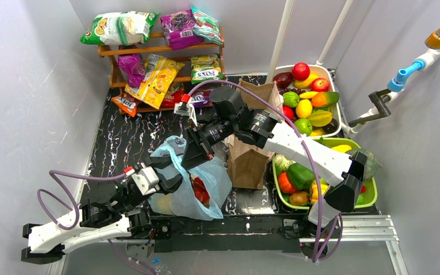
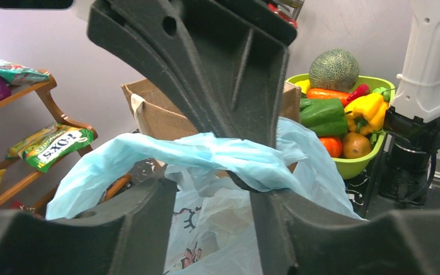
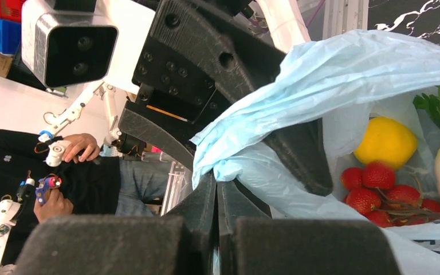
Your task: Place the food into the grocery bag and tie it
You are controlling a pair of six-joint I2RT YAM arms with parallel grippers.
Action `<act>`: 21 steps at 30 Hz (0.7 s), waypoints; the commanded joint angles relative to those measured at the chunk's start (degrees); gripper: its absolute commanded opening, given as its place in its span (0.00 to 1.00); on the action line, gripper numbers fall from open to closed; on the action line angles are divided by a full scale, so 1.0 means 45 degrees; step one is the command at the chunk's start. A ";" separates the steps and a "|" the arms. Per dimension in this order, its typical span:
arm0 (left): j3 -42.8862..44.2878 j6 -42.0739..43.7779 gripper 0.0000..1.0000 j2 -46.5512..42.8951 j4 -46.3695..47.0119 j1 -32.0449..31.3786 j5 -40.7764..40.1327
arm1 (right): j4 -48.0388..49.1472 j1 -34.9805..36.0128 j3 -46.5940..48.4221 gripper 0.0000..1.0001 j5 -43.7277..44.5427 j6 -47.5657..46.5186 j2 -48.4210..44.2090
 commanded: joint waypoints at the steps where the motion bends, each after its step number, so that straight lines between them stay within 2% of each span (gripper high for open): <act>1: 0.0026 0.0078 0.40 0.0171 0.0995 0.0016 -0.0197 | 0.0439 0.0201 -0.0117 0.01 -0.0414 0.0140 -0.0125; 5: 0.0042 0.0128 0.31 0.0266 0.1105 0.0013 -0.0220 | 0.0504 0.0207 -0.0185 0.01 -0.0471 0.0214 -0.0111; 7: 0.0205 0.0157 0.19 0.0429 0.0896 0.0015 -0.0308 | 0.0504 0.0205 -0.0243 0.01 -0.0468 0.0217 -0.0148; 8: 0.0296 0.0154 0.07 0.0528 0.0751 0.0015 -0.0354 | 0.0461 0.0215 -0.0263 0.01 -0.0448 0.0224 -0.0160; 9: 0.0376 0.0134 0.01 0.0620 0.0621 0.0018 -0.0360 | 0.0445 0.0219 -0.0255 0.01 -0.0443 0.0218 -0.0174; 21: 0.0449 -0.0481 0.00 0.0567 0.0225 0.0017 -0.0412 | -0.0690 0.0210 0.0009 0.01 0.0150 -0.0047 -0.0407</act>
